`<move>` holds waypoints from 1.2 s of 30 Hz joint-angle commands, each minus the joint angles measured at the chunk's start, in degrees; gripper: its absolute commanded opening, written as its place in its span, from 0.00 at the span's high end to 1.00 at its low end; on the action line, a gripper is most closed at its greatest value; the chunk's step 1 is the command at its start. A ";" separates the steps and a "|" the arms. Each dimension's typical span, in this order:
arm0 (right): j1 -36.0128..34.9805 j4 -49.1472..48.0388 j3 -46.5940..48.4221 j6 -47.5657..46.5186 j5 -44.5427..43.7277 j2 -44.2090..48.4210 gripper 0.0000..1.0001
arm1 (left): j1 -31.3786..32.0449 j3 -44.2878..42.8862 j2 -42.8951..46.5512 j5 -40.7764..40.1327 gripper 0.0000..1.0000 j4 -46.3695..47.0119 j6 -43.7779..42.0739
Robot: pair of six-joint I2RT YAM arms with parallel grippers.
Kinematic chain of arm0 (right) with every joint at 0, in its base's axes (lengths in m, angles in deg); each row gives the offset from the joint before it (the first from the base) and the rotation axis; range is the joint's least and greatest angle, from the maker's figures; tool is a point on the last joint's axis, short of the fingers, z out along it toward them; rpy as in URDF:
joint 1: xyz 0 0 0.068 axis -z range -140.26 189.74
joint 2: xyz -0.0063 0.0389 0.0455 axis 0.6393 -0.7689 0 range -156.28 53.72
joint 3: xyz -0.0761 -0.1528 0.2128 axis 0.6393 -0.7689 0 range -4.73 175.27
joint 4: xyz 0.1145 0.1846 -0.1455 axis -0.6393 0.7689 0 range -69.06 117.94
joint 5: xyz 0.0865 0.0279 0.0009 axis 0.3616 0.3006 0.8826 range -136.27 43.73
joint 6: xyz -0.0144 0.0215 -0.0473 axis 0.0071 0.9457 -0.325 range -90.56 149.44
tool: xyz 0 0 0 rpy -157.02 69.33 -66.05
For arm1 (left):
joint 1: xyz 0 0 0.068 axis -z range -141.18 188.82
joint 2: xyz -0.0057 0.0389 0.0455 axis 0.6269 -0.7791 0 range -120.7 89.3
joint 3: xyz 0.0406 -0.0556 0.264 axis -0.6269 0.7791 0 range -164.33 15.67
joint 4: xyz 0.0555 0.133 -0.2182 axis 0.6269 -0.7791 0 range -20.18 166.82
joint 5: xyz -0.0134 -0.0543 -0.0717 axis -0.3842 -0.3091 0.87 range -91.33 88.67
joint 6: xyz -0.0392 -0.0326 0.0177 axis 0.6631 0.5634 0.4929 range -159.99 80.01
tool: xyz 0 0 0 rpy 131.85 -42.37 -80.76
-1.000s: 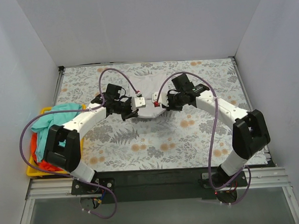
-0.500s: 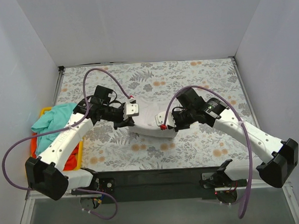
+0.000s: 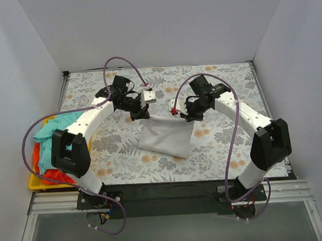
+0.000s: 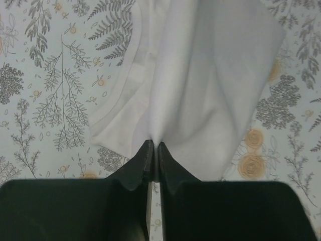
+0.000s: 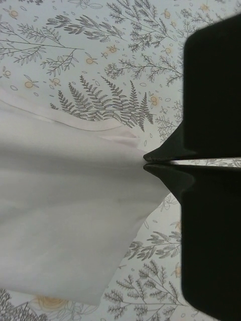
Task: Fold and stack the t-shirts
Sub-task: Fold the tshirt
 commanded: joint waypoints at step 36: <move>11.42 -8.50 31.66 22.01 0.07 -21.54 0.14 | -9.47 -19.97 -18.30 1.37 0.28 14.67 37.40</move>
